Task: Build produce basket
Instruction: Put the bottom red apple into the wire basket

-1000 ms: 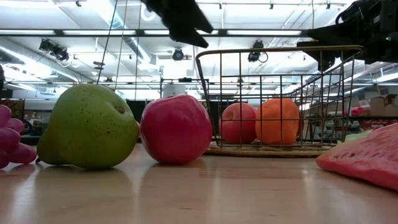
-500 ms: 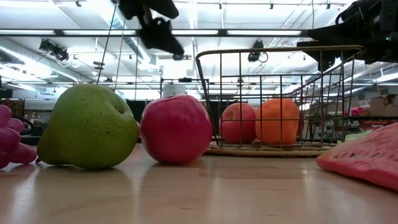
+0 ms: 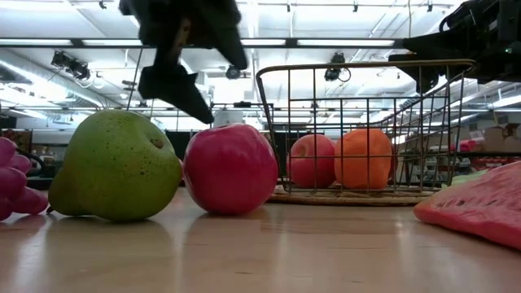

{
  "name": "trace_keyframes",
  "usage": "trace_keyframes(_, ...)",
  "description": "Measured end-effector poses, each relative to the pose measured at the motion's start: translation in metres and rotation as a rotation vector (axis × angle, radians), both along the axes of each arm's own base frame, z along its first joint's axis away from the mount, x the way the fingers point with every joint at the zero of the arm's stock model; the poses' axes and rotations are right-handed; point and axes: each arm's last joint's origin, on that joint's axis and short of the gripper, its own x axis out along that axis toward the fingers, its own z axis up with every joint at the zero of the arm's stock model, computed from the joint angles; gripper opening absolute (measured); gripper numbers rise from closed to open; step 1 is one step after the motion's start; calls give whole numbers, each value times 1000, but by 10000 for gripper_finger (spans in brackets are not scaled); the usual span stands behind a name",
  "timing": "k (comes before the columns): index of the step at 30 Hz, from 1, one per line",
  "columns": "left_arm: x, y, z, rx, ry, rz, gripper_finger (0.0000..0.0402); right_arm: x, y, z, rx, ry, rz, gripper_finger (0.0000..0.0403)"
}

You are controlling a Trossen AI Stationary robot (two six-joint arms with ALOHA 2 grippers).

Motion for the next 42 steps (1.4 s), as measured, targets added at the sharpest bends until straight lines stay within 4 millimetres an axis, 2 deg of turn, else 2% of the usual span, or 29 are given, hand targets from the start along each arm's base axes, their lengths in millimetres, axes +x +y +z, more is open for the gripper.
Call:
trace_keyframes(5,16,-5,5,43,69,55,396,0,0,0,0,1,0,231)
trace_keyframes(9,22,-7,0,54,178,106,396,0,0,0,0,1,0,231)
trace_keyframes(19,42,-24,-6,82,233,91,396,0,0,0,0,-1,0,231)
trace_keyframes(26,41,-32,-9,193,239,79,396,0,0,0,0,-4,1,231)
trace_keyframes(37,35,-40,-11,233,257,54,396,0,0,0,0,-4,0,231)
trace_keyframes(42,30,-44,-22,285,240,66,396,0,0,0,0,-4,0,231)
